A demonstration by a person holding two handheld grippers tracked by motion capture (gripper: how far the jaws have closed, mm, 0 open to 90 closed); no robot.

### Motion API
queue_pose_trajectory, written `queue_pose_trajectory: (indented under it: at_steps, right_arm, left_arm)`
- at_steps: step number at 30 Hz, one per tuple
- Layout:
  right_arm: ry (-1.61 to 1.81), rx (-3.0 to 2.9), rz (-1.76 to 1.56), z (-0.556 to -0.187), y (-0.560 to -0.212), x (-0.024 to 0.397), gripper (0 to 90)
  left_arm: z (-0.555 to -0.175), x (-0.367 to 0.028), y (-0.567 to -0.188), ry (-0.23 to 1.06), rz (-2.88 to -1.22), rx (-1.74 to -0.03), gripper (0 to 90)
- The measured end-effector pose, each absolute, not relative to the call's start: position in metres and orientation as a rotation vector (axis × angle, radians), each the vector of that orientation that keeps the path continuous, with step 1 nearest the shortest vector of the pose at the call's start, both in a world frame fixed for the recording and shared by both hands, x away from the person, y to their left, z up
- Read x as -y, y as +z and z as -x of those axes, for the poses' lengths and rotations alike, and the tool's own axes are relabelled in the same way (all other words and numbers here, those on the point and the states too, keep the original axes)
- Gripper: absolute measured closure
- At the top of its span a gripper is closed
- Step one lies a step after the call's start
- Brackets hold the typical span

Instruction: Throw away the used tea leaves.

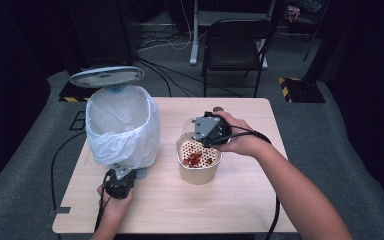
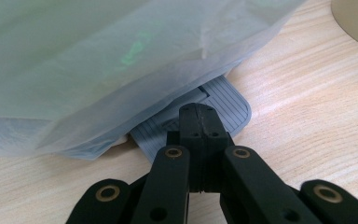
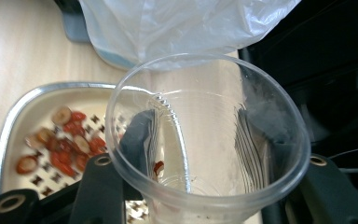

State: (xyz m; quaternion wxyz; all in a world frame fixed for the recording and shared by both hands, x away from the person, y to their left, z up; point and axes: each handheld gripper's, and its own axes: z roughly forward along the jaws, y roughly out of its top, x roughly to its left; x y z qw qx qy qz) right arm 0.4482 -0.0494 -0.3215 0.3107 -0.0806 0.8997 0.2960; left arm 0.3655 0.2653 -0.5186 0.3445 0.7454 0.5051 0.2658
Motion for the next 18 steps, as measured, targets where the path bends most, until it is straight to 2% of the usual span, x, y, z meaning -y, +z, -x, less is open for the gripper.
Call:
queue_pose_trajectory:
  at_steps: [9,18]
  right_arm:
    - [1.01,-2.536,-0.022,-0.465,-0.308,0.062,48.2]
    - [1.171,-2.547,-0.115,-0.469,-0.297,0.065,48.2]
  left_arm:
    - [-0.366,-0.266,-0.519,0.694,-1.935,-1.313,90.0]
    - [-0.366,-0.266,-0.518,0.692,-1.942,-1.306,90.0]
